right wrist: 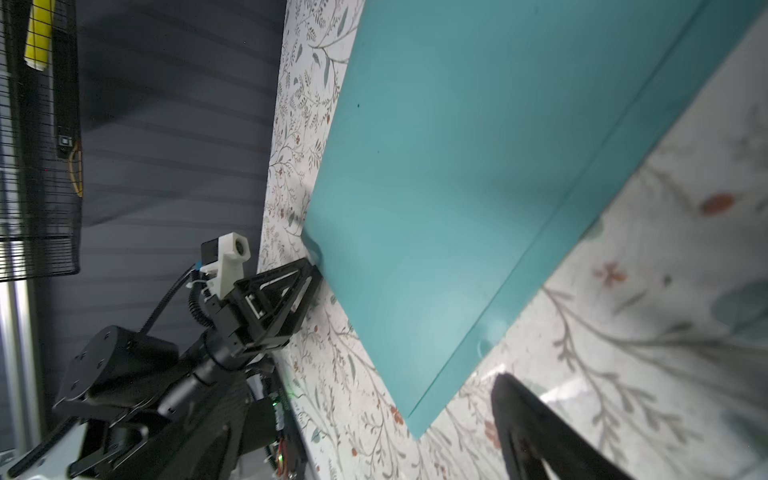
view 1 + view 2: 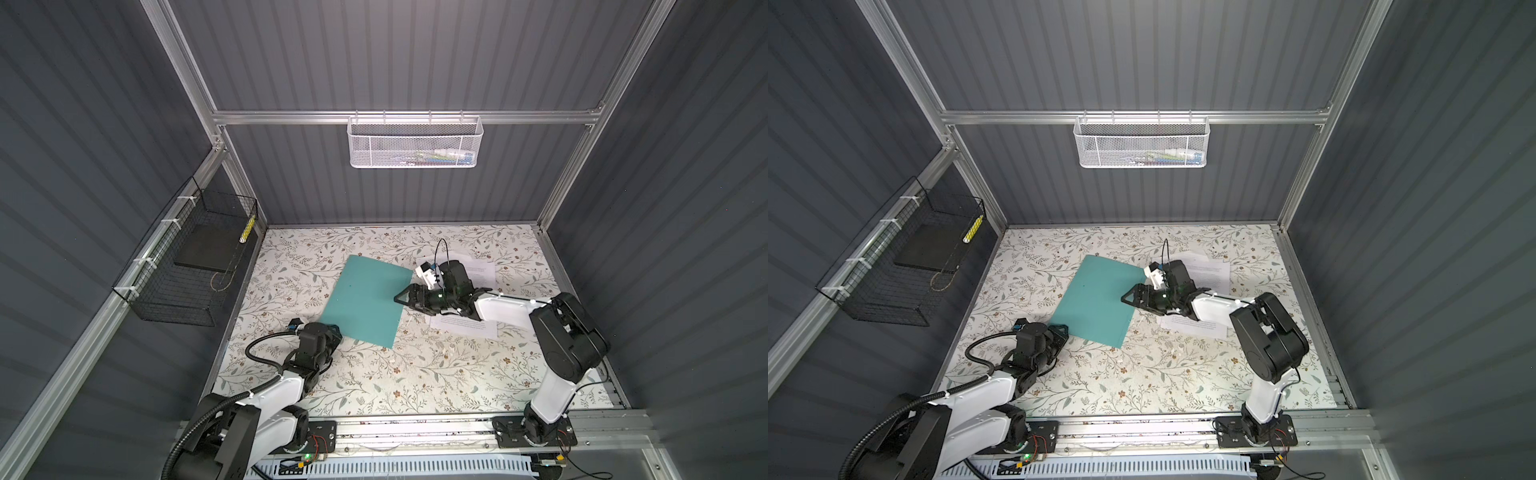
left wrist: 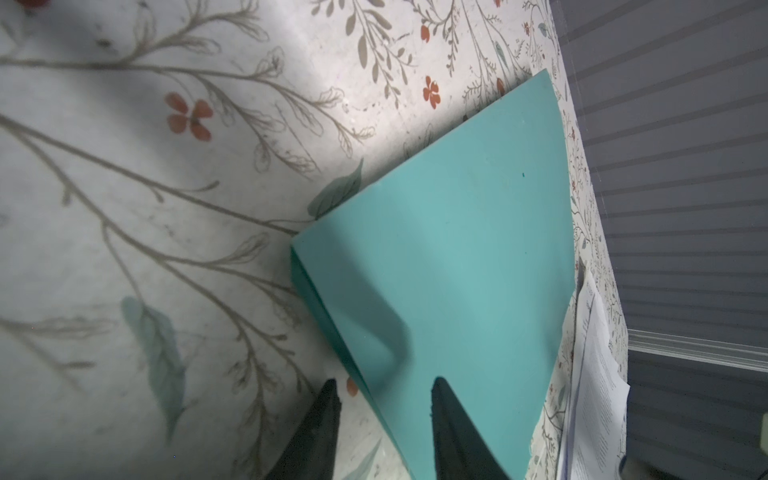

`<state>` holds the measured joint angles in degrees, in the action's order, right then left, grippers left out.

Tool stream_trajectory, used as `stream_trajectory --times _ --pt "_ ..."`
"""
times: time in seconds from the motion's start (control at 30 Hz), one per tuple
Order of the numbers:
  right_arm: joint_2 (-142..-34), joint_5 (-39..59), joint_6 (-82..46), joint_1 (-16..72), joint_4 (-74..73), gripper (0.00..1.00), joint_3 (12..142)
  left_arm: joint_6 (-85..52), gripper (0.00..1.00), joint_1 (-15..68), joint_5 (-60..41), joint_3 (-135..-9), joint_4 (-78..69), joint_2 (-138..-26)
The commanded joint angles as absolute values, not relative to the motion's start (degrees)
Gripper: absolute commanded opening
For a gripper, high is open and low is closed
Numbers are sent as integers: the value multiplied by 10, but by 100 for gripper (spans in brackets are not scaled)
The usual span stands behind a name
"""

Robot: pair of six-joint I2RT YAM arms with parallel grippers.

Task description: Put the files into the folder

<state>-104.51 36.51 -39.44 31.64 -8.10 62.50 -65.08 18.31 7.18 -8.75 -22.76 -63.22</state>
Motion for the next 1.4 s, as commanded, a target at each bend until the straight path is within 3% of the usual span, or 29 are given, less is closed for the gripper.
stream_trajectory --times 0.0,0.13,0.3,0.6,0.8,1.37 --pt "-1092 300 -293 314 63 92 755 -627 40 150 32 -107 -218 -615" --pt "-1212 267 -180 304 203 95 975 -605 43 84 -54 -111 -219 -610" --pt "-1346 300 -98 270 252 97 1172 -581 50 71 -118 -141 -214 -622" --pt "-1499 334 -41 257 327 98 1398 -591 57 66 -203 -145 -256 -666" --pt "-1522 355 -52 260 319 98 1417 -601 62 66 -206 -125 -235 -639" --pt "-1543 405 -102 267 330 97 1424 -566 63 60 -146 -104 -75 -545"
